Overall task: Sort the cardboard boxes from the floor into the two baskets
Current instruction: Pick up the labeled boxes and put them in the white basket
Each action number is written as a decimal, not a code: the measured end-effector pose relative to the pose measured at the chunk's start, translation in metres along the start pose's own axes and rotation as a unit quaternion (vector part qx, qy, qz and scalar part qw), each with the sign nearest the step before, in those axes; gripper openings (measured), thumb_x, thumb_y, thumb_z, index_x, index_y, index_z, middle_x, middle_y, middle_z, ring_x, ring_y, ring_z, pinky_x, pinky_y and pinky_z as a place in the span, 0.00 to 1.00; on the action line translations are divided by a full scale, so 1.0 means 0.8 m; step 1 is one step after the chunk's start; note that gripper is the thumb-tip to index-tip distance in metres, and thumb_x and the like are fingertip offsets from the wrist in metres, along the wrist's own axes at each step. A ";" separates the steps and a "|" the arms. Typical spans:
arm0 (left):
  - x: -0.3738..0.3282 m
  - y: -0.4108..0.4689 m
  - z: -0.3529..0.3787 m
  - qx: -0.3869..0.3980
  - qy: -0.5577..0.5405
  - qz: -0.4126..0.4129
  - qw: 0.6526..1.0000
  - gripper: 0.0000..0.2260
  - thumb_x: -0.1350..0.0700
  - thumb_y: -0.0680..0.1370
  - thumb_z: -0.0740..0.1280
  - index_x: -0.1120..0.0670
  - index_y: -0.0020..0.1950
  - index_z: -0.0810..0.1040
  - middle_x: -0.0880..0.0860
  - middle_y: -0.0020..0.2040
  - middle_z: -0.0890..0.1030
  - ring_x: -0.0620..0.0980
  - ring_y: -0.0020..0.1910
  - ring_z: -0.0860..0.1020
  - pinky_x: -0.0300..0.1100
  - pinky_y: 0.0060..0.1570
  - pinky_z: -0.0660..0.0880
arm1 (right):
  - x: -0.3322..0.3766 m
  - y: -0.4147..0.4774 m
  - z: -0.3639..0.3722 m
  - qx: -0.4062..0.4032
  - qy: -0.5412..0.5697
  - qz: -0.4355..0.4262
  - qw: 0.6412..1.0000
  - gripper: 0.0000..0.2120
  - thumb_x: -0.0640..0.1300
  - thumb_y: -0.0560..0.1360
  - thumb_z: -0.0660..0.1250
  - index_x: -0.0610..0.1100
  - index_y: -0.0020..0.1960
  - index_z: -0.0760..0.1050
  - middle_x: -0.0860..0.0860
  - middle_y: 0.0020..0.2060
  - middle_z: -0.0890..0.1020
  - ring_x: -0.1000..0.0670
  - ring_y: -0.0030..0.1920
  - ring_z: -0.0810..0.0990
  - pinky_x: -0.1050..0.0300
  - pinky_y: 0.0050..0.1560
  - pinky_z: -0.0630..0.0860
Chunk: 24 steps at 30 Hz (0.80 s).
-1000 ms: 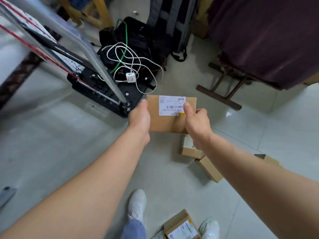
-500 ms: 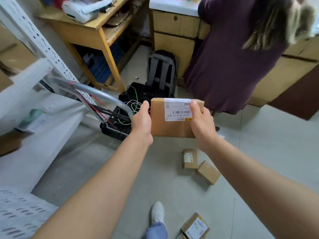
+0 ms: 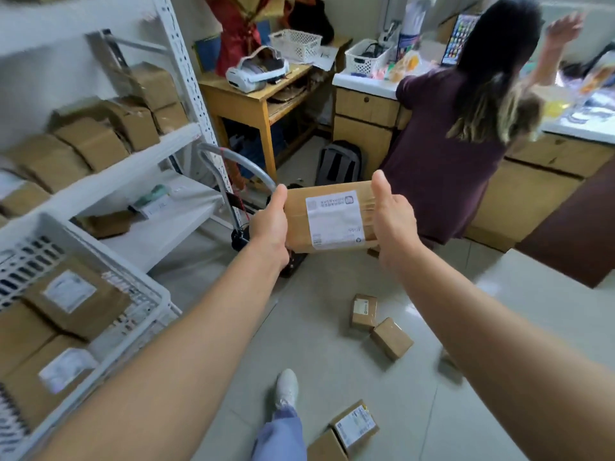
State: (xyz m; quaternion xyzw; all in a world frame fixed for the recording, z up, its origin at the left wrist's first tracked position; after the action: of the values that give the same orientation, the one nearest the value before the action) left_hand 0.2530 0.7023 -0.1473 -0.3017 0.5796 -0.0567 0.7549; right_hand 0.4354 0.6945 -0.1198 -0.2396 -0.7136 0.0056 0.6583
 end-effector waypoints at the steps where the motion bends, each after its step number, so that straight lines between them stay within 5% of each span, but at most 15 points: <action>1: 0.005 -0.015 -0.012 -0.010 -0.007 0.001 1.000 0.20 0.36 0.73 0.65 0.50 0.55 0.79 0.51 0.51 0.84 0.54 0.49 0.82 0.51 0.50 0.78 | -0.003 -0.014 -0.002 0.007 -0.002 0.001 1.000 0.29 0.68 0.73 0.57 0.44 0.60 0.71 0.48 0.53 0.79 0.49 0.51 0.78 0.54 0.44 0.73; 4: 0.015 -0.055 -0.055 -0.055 -0.034 0.011 0.998 0.22 0.36 0.71 0.67 0.52 0.55 0.78 0.52 0.48 0.83 0.53 0.46 0.82 0.52 0.50 0.79 | -0.008 -0.058 0.003 0.033 -0.015 -0.006 0.999 0.30 0.68 0.73 0.57 0.43 0.58 0.72 0.48 0.51 0.78 0.49 0.49 0.78 0.52 0.48 0.74; 11: 0.006 -0.117 -0.147 -0.123 -0.033 0.046 0.991 0.04 0.56 0.73 0.62 0.56 0.41 0.70 0.54 0.37 0.72 0.51 0.37 0.71 0.46 0.40 0.68 | -0.015 -0.136 0.064 0.102 -0.033 -0.010 0.994 0.22 0.64 0.76 0.57 0.45 0.44 0.68 0.47 0.53 0.75 0.47 0.50 0.75 0.49 0.53 0.73; 15: -0.006 -0.132 -0.217 -0.155 -0.063 0.055 0.984 0.08 0.61 0.72 0.61 0.55 0.33 0.66 0.52 0.32 0.68 0.50 0.31 0.67 0.40 0.32 0.66 | -0.015 -0.170 0.125 0.129 -0.034 -0.037 0.990 0.24 0.60 0.78 0.58 0.41 0.60 0.71 0.48 0.50 0.72 0.51 0.44 0.70 0.54 0.43 0.66; 18: -0.012 -0.137 -0.292 -0.189 -0.077 0.057 0.977 0.09 0.62 0.71 0.61 0.54 0.32 0.64 0.52 0.31 0.67 0.50 0.29 0.66 0.38 0.30 0.64 | -0.023 -0.199 0.191 0.166 -0.041 -0.032 0.985 0.22 0.58 0.78 0.59 0.40 0.60 0.68 0.52 0.39 0.69 0.56 0.36 0.67 0.59 0.34 0.64; 24: -0.020 -0.125 -0.467 -0.233 -0.107 0.026 0.966 0.07 0.61 0.67 0.62 0.52 0.36 0.65 0.51 0.35 0.67 0.51 0.33 0.65 0.42 0.35 0.63 | -0.057 -0.271 0.356 0.234 -0.077 -0.020 0.969 0.24 0.56 0.78 0.60 0.42 0.68 0.64 0.46 0.58 0.75 0.49 0.48 0.73 0.57 0.39 0.67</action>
State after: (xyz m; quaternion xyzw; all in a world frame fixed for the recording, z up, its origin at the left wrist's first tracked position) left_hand -0.0655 0.4826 -0.1364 -0.4582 0.5002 0.1317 0.7228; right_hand 0.0956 0.5740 -0.1299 -0.0634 -0.7452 0.1782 0.6395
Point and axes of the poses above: each hand's wrist, its own y-axis towards the middle knuckle, its own z-axis out of the palm, x = y × z, the point moved 5 cm from there along y, towards the middle knuckle
